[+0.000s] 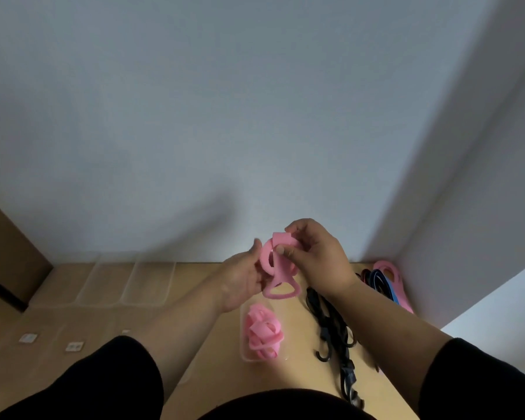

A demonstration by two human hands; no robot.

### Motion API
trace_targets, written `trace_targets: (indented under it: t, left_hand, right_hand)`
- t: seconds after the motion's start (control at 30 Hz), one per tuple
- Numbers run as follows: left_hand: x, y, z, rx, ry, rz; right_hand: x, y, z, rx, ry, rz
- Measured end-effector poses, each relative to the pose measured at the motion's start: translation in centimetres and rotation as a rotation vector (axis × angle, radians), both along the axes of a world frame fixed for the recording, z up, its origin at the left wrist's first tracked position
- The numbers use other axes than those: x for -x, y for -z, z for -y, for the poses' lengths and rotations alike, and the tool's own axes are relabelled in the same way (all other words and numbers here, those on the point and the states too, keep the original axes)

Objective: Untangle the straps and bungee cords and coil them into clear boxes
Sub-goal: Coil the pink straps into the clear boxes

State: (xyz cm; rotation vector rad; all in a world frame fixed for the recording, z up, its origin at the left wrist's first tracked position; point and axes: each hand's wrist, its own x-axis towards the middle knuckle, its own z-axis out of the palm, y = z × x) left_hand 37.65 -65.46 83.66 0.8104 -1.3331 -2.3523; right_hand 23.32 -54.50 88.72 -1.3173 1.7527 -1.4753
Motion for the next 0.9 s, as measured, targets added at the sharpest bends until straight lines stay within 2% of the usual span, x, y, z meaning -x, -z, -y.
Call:
trace_targets:
  t: [0.1, 0.23, 0.43, 0.57, 0.73, 0.8, 0.9]
  left_hand:
    - [-1.1, 1.5, -0.7, 0.168, 0.062, -0.105]
    - [-1.3, 2.0, -1.4, 0.469, 0.097, 0.061]
    - [-1.1, 2.3, -2.1, 0.523, 0.033, 0.106]
    - [-1.5, 2.3, -1.6, 0.566, -0.127, 0.214]
    - [-1.9, 2.8, -2.2, 0.664, -0.364, 0.227]
    - [-1.7, 2.5, -2.9, 0.620, -0.312, 0.265]
    - [-0.8, 2.3, -4.0, 0.280, -0.140, 0.207]
  right_hand:
    - [0.1, -0.1, 0.4, -0.010, 0.005, -0.009]
    - [0.3, -0.3, 0.9, 0.017, 0.026, 0.084]
    - [0.2, -0.8, 1.6, 0.005, 0.044, 0.180]
    - [0.6, -0.8, 1.9, -0.002, 0.076, 0.208]
    - [1.2, -0.5, 2.1, -0.042, 0.124, 0.171]
    - [1.2, -0.3, 2.2, -0.049, 0.127, 0.161]
    - [0.8, 0.1, 2.4, -0.052, 0.106, 0.164]
